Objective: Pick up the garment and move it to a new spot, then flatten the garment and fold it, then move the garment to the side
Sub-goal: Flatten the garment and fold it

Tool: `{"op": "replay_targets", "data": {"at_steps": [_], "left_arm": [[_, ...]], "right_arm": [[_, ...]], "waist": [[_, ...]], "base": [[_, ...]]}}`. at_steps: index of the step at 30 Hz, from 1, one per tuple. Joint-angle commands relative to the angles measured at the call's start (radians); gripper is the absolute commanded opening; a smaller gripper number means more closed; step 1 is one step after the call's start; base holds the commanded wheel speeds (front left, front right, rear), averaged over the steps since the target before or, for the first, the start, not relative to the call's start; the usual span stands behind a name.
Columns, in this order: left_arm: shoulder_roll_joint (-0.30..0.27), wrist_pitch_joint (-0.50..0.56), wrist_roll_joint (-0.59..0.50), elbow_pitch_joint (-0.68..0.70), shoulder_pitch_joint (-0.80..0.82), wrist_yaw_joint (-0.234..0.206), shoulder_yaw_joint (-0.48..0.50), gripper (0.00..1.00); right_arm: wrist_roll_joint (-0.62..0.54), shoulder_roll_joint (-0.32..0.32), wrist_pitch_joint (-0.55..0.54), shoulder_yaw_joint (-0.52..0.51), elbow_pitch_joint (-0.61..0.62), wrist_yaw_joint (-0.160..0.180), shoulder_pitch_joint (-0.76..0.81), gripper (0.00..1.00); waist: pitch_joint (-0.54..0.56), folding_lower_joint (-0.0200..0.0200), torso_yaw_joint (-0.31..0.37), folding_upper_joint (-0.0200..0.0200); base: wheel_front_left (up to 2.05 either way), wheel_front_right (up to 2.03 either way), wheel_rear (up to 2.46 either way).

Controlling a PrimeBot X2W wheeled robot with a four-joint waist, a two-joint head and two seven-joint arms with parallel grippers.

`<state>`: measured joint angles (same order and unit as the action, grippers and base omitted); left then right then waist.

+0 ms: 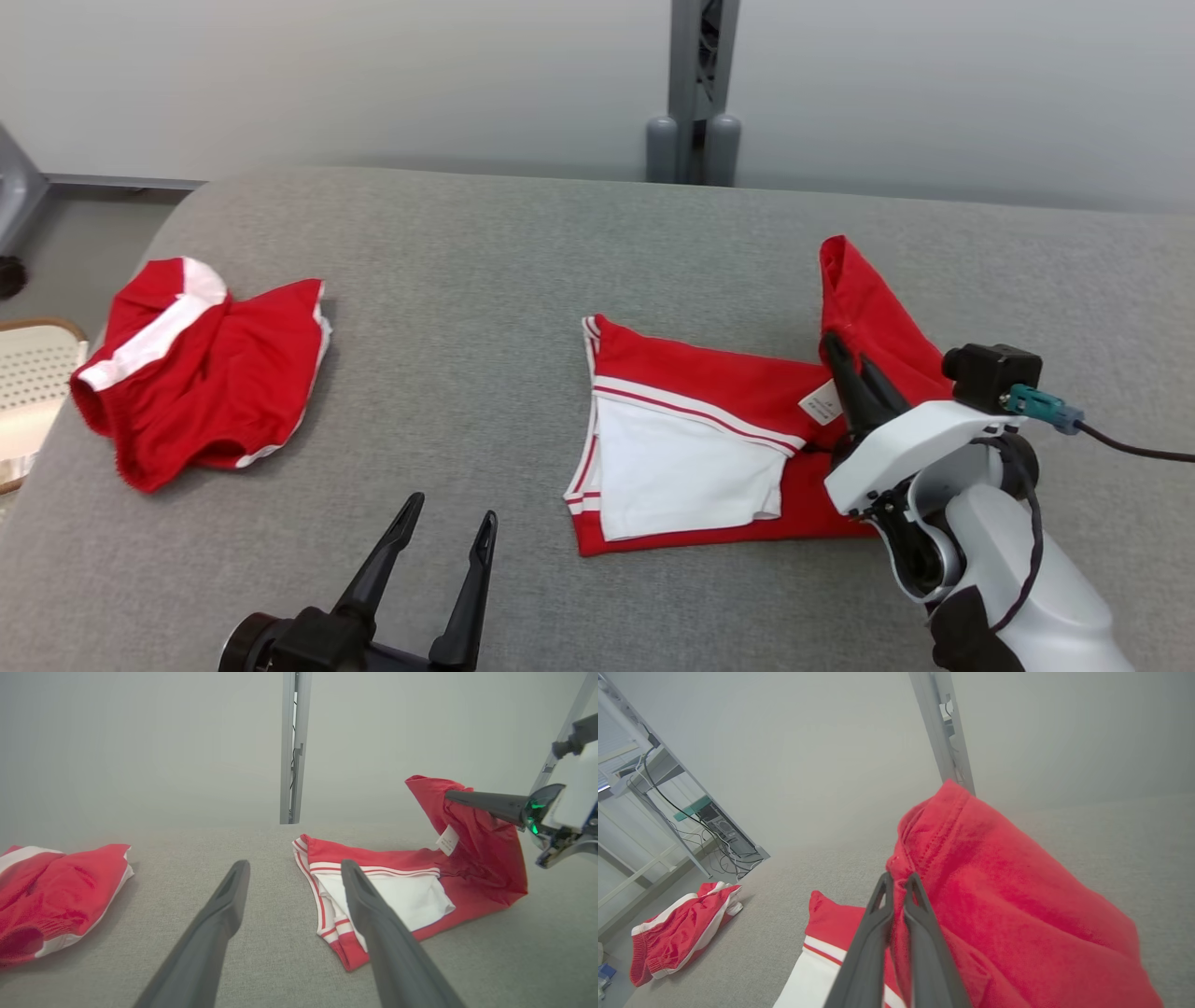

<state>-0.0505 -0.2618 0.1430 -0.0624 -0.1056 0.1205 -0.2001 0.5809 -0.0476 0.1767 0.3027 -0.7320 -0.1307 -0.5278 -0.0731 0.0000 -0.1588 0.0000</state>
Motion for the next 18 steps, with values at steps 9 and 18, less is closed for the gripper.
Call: {"op": "replay_targets", "data": {"at_steps": [9,18], "left_arm": [[-0.002,-0.004,0.011,-0.008,-0.009,-0.013,-0.013,1.0],[-0.002,-0.004,0.022,-0.015,0.011,-0.016,-0.025,1.0]], "right_arm": [[0.064,-0.006,-0.033,0.113,0.054,0.0,0.033,0.0],[0.14,-0.006,-0.026,0.21,-0.012,0.0,-0.008,0.0]], "waist": [[0.018,0.0,-0.105,0.0],[0.005,0.0,-0.161,0.0]], "base": [[0.0,0.0,0.0],[0.0,0.0,0.0]]}}
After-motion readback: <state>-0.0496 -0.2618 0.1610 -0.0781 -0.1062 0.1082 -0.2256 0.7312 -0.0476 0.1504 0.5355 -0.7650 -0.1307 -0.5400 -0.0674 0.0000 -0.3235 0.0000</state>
